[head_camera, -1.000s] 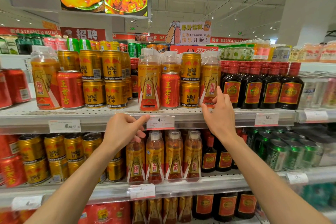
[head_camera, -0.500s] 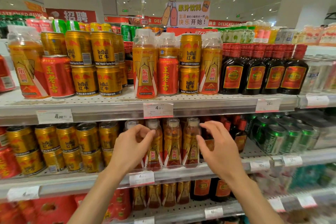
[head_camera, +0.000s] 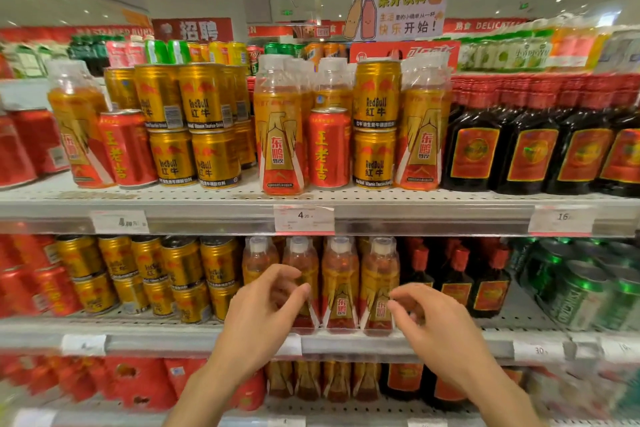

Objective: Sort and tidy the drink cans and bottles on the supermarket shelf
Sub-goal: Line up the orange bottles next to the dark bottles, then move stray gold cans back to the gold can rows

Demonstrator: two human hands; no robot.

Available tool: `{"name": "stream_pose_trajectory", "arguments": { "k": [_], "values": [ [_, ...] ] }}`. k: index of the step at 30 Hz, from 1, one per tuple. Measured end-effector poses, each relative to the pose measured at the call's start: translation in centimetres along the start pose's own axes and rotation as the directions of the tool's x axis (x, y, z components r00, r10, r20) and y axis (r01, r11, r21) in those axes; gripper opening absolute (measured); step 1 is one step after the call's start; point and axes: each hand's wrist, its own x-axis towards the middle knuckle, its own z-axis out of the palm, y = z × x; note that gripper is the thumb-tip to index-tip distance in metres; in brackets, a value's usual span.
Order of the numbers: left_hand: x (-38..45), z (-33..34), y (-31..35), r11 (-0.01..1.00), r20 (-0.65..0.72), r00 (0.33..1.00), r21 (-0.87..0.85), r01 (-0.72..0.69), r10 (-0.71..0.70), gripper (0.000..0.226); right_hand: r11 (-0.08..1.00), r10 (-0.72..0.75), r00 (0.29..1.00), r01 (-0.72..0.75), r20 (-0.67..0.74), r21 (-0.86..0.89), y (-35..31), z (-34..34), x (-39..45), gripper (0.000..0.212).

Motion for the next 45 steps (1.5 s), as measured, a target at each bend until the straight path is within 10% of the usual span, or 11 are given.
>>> {"name": "stream_pose_trajectory", "arguments": {
  "k": [25,31,39,45],
  "values": [
    [9.4,-8.2,6.8,0.88,-0.071,0.886,0.176,-0.442,0.459,0.012,0.909,-0.395,0.867,0.323,-0.303,-0.263,-12.4,-9.1,9.1,0.013],
    [10.6,-8.6,6.0,0.868,-0.012,0.892,0.237,-0.437,0.453,0.017,0.78,-0.54,0.807,0.374,-0.239,-0.501,-14.5,-9.4,12.8,0.042],
    [10.7,-8.4,6.1,0.854,0.011,0.887,0.267,-0.447,0.461,0.017,0.825,-0.5,0.714,0.219,-0.49,-0.522,-13.2,-11.6,14.7,0.045],
    [10.6,-8.1,6.1,0.853,0.001,0.889,0.284,-0.439,0.457,0.016,0.874,-0.348,0.787,0.076,-0.509,-0.48,-12.8,-13.0,15.7,0.063]
  ]
}}
